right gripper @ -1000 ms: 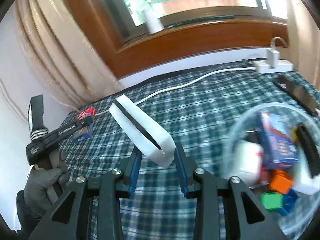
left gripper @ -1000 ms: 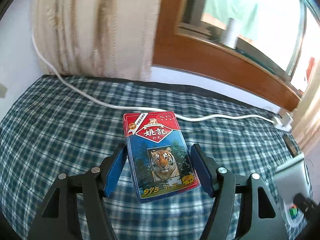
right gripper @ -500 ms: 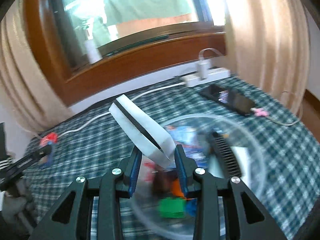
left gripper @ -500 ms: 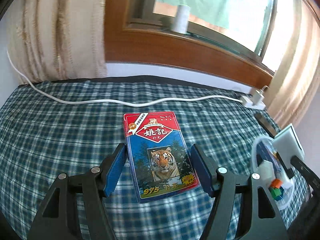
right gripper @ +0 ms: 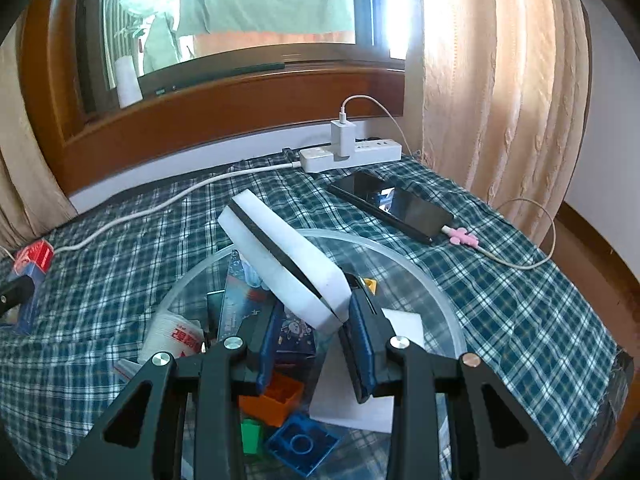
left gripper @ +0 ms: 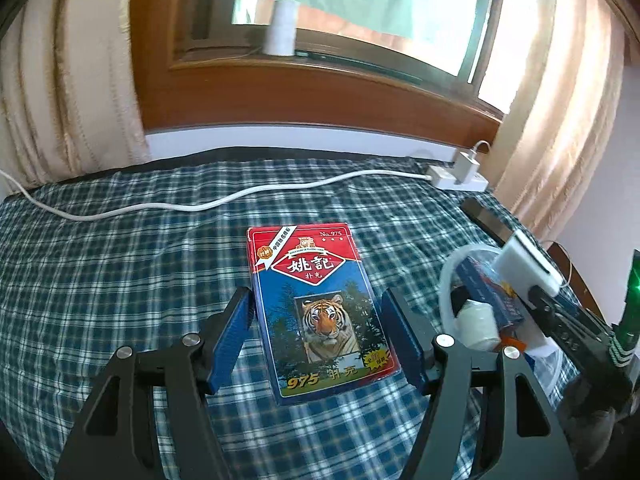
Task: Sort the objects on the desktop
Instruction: 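Carry card box in left tool and eraser in right tool over bowl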
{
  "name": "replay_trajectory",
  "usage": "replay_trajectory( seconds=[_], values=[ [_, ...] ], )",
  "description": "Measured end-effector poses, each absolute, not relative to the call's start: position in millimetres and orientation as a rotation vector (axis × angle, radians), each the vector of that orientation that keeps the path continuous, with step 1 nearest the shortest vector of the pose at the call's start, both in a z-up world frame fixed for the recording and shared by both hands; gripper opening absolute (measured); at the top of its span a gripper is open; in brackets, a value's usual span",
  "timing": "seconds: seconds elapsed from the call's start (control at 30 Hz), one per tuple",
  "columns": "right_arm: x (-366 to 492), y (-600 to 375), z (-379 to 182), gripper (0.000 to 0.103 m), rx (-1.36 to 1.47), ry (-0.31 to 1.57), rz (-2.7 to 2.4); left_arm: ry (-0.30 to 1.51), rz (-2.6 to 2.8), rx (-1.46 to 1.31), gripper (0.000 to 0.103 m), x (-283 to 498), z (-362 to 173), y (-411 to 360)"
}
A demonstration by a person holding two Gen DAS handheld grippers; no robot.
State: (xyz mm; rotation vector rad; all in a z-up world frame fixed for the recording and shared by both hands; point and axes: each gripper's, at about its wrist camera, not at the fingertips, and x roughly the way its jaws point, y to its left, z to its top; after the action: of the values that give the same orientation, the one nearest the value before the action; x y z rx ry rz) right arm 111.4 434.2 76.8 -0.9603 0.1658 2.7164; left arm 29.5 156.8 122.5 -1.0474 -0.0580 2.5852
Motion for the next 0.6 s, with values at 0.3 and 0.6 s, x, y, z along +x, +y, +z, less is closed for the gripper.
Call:
replay_trajectory(
  seconds=[0.3, 0.6],
  values=[
    [106, 432, 72, 0.057, -1.020, 0.135, 2.755, -0.021, 2.531, -1.035, 0.069, 42, 130, 183],
    [130, 438, 86, 0.072, -0.991, 0.272, 2.892, -0.001, 2.480, -1.032, 0.070, 52, 134, 202]
  ],
)
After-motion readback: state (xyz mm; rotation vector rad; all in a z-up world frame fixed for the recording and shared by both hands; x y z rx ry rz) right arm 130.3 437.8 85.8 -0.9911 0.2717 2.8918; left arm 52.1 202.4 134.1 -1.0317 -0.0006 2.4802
